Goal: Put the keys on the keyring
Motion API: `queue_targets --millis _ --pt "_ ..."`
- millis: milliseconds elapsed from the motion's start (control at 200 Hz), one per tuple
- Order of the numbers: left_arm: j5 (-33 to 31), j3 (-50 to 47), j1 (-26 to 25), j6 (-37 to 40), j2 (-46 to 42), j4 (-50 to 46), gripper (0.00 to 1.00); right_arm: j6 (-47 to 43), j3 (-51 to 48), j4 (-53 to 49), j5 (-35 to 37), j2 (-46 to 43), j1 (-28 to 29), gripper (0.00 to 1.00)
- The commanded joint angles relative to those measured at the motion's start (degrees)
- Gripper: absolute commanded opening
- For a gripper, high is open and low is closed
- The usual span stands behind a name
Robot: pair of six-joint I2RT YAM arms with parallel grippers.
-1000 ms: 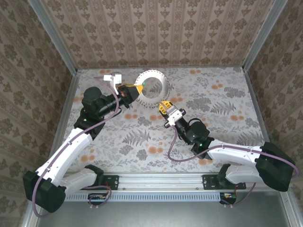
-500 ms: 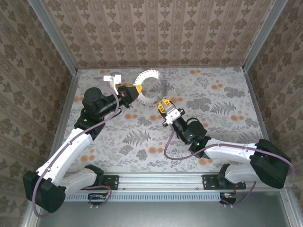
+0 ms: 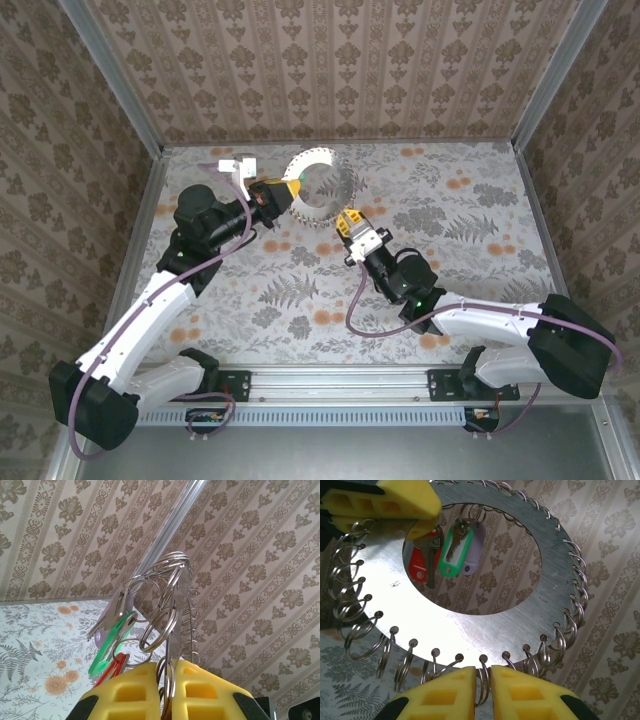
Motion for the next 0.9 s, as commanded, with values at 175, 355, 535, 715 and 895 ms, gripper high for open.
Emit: queue_targets --millis 175,355,535,715,895 --pt "1.1 1.3 -0.5 0.8 -1.1 1.3 0.0 0.9 -1.3 0.7 0.6 -0.3 -1.1 0.18" --pt "1.2 1.2 -0.5 0.7 -1.1 1.3 0.0 1.3 -1.2 0.7 -0.2 0.0 -1.3 0.16" --pt "1.0 1.2 -0.5 0.8 -1.3 1.1 0.0 1.6 -1.1 0.1 -1.2 -0.1 -1.5 0.14" --pt "0.7 1.3 -0.5 0.9 -1.4 1.0 0.0 1.9 -1.8 -0.2 -1.4 -0.2 -1.5 0.13" --pt "0.4 1.2 -0.4 0.9 -1.4 0.9 0.0 1.9 -1.9 -1.6 -1.5 -0.5 -1.5 0.08"
